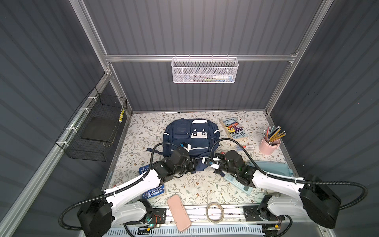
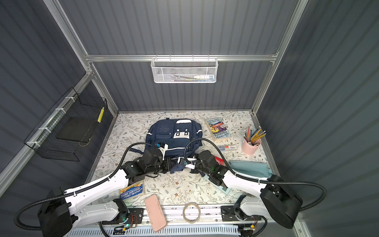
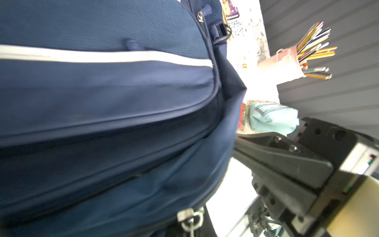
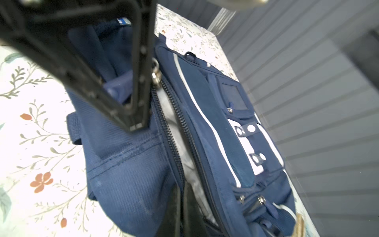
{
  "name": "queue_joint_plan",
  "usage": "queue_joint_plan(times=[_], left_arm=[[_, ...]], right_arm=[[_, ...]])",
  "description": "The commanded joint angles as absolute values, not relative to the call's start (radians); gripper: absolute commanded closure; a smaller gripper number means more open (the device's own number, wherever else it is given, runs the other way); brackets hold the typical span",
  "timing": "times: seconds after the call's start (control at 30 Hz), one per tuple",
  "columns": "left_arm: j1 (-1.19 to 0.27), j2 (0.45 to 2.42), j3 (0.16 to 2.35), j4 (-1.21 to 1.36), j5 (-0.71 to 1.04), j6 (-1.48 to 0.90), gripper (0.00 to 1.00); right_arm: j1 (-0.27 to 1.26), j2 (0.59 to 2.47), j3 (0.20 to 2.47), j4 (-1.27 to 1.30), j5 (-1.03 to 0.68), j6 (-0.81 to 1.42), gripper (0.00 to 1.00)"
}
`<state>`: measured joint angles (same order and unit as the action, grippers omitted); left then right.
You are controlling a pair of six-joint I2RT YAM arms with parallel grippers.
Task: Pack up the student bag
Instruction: 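Pull the zipper open with the right gripper while the left gripper holds the backpack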
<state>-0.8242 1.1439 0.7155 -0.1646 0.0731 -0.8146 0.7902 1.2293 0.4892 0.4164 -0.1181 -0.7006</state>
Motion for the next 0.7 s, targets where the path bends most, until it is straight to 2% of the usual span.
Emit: queue_joint_plan(times=[0.0,0.3,0.53,0.57,0.6,0.67], left_arm=[[-0.748,1.09,0.72,-0.196,0.069,-0.786,1.0],[-0.6,1.007,0.735,-0.357,0.044,-0.665,1.0],[-0.592,1.013,0.705,-0.315,0.126,-0.678,1.0],[-0.596,1.007,0.701,-0.306,0.13,-0.69,1.0],[-0.603,1.001,0.697,-0.293,0.132,-0.703,1.0],[-0.634,0.999,0.695,-0.264,0.133,-0.726,1.0]], right_arm=[[0.735,1.2,0.459,0.337,-0.063,-0.707,1.0],[0.634,1.16,0.417,0.363,-0.02,-0.699,1.0],[0.622,1.166,0.423,0.392,0.029,-0.65,1.0],[0.623,1.156,0.426,0.382,0.005,-0.631,0.97],[0.629,1.138,0.441,0.35,-0.026,-0.608,0.86],[0.673,1.127,0.47,0.314,-0.044,-0.555,0.69]])
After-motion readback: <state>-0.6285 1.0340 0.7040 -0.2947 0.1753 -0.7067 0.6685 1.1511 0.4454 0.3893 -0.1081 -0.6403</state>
